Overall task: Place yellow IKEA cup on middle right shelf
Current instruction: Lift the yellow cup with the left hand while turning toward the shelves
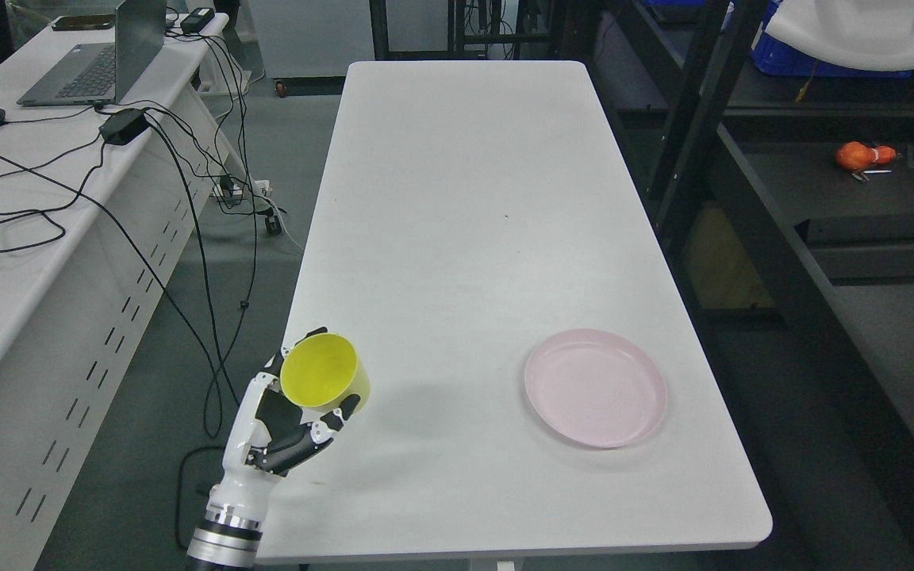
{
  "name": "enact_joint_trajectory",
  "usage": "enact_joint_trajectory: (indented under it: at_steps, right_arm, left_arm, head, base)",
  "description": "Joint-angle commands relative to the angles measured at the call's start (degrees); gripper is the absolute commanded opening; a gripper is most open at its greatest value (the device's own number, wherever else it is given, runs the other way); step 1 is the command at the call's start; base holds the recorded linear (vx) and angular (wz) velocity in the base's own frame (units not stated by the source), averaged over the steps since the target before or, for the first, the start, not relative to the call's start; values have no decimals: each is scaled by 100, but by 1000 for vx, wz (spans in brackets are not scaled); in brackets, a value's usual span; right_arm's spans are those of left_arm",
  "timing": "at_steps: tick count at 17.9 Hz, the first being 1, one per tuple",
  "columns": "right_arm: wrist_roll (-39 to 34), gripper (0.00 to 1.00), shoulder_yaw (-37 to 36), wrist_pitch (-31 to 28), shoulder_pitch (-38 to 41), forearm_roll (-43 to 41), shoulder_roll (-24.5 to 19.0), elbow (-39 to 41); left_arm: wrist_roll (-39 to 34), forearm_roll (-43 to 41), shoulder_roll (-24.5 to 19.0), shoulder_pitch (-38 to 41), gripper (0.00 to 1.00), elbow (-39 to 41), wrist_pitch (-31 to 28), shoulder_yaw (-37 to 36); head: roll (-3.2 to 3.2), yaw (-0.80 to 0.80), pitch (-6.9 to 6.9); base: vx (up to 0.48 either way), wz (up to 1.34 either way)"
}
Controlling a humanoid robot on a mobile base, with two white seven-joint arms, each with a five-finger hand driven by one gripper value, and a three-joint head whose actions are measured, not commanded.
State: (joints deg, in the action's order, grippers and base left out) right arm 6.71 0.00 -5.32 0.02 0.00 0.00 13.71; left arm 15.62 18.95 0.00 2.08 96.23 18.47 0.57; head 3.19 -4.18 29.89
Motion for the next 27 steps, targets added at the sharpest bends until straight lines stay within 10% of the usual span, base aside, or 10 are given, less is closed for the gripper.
enact_joint_trajectory:
  at_steps: [1, 27]
  right_arm:
    - [-3, 99, 97, -4, 78, -141, 100, 0]
    - [-3, 99, 97, -4, 78, -141, 100, 0]
  left_arm:
    - [3, 92, -100, 231, 0, 538, 183, 189]
    - [3, 92, -100, 329, 0, 529, 385, -92]
  head:
    - [0, 0, 0]
    - [0, 0, 0]
  base:
    - [-147, -79]
    - [-257, -302]
